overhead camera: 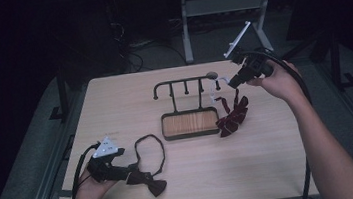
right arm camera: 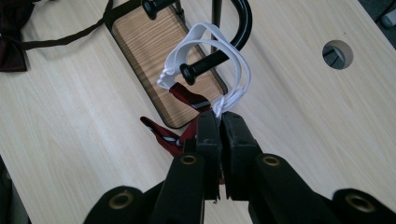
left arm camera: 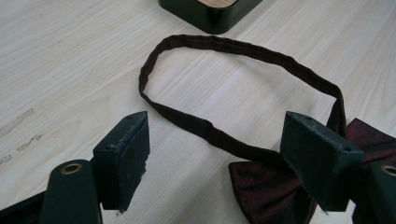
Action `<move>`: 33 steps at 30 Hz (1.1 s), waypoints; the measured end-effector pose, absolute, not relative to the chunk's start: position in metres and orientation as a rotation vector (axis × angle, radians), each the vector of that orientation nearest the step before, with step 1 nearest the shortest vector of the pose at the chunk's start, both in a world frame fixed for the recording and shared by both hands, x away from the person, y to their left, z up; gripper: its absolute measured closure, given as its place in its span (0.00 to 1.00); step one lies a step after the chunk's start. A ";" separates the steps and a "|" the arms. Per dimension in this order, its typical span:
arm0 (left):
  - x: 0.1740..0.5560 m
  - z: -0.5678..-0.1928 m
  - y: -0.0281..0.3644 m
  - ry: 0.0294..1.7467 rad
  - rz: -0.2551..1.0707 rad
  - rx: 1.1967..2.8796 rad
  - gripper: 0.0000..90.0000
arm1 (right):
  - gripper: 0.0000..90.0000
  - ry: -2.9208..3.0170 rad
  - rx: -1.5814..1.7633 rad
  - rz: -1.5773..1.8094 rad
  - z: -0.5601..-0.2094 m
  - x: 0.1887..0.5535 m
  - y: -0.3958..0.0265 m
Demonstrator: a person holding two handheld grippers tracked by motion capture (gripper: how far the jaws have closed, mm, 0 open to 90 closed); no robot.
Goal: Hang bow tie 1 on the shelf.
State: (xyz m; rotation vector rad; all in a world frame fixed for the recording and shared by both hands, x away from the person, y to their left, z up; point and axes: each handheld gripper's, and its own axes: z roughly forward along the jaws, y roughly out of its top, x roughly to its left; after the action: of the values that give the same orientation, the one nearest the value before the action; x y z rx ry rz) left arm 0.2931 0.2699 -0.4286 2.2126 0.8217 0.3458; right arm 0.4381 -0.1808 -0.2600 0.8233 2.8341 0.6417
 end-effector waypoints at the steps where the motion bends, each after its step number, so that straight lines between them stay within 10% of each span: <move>1: 0.293 -0.429 0.270 0.821 0.346 2.213 0.27 | 0.95 2.834 0.826 0.644 -0.261 0.438 -0.181; 33: 0.293 -0.429 0.269 0.819 0.339 2.225 0.27 | 0.85 2.882 0.836 0.693 -0.277 0.441 -0.188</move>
State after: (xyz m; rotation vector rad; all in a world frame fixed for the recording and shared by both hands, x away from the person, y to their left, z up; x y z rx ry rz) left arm 0.2930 0.2688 -0.4287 2.2254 0.8191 0.3388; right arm 0.4408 -0.1877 -0.2769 0.8365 2.8819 0.6926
